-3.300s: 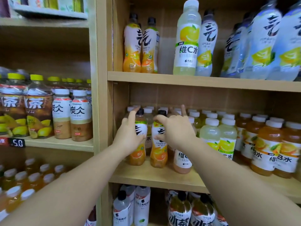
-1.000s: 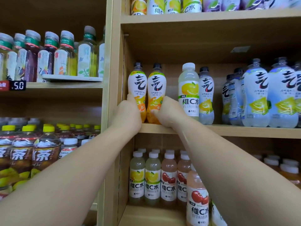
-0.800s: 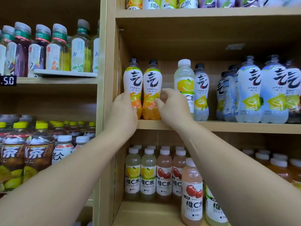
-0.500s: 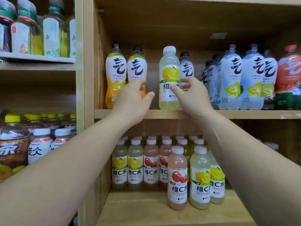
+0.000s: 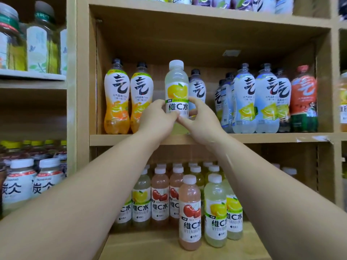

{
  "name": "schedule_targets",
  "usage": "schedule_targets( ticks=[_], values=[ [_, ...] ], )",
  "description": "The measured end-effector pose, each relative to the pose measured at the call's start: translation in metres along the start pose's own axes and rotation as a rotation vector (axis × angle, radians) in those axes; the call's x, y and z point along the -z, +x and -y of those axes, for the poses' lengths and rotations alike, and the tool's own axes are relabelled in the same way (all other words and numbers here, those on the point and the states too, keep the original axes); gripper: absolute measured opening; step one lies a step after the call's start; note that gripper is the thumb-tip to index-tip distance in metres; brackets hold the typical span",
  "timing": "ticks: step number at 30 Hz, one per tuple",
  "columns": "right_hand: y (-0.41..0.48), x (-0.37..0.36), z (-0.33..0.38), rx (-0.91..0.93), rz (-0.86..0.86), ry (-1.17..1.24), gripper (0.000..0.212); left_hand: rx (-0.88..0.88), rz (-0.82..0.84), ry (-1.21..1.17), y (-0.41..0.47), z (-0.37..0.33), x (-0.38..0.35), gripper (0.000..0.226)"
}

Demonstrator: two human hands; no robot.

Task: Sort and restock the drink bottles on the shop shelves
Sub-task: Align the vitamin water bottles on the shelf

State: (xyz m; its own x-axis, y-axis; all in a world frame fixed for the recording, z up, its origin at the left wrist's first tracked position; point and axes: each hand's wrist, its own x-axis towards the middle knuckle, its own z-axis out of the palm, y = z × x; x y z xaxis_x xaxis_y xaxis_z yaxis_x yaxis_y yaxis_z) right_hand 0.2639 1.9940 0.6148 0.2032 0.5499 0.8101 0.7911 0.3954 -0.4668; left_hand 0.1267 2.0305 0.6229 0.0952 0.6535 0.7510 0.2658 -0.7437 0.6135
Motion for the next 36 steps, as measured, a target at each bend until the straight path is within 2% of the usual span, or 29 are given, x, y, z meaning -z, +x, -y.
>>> schedule_targets(
  ticks=[4,9,12,15,19,23,28,32,34,36],
  values=[
    [-0.014,0.005,0.007,0.101,-0.021,0.113,0.068,-0.001,-0.056,-0.181,-0.010,-0.003,0.014,0.046],
    [-0.046,0.010,0.030,0.179,-0.060,0.307,0.079,-0.198,-0.111,-0.176,-0.045,-0.012,0.042,0.029],
    [-0.082,0.001,0.035,0.199,-0.044,0.474,0.087,-0.248,-0.080,-0.213,-0.078,-0.009,0.064,0.032],
    [-0.119,-0.023,0.024,0.161,0.045,0.571,0.096,-0.183,-0.005,-0.242,-0.115,0.014,0.076,0.046],
    [-0.163,-0.072,-0.004,0.038,0.166,0.526,0.103,-0.028,0.027,-0.185,-0.156,0.076,0.075,0.052],
    [-0.194,-0.121,-0.028,-0.072,0.267,0.470,0.101,0.174,0.027,-0.154,-0.182,0.143,0.064,0.054],
    [-0.215,-0.161,-0.051,-0.169,0.347,0.442,0.095,0.286,0.078,-0.066,-0.200,0.189,0.053,0.057],
    [-0.227,-0.182,-0.064,-0.189,0.363,0.387,0.095,0.265,0.093,0.075,-0.210,0.202,0.055,0.059],
    [-0.230,-0.192,-0.069,-0.222,0.377,0.350,0.096,0.200,-0.013,0.137,-0.219,0.202,0.062,0.047],
    [-0.229,-0.201,-0.073,-0.273,0.375,0.322,0.093,0.051,-0.194,0.250,-0.229,0.202,0.073,0.030]
  ],
)
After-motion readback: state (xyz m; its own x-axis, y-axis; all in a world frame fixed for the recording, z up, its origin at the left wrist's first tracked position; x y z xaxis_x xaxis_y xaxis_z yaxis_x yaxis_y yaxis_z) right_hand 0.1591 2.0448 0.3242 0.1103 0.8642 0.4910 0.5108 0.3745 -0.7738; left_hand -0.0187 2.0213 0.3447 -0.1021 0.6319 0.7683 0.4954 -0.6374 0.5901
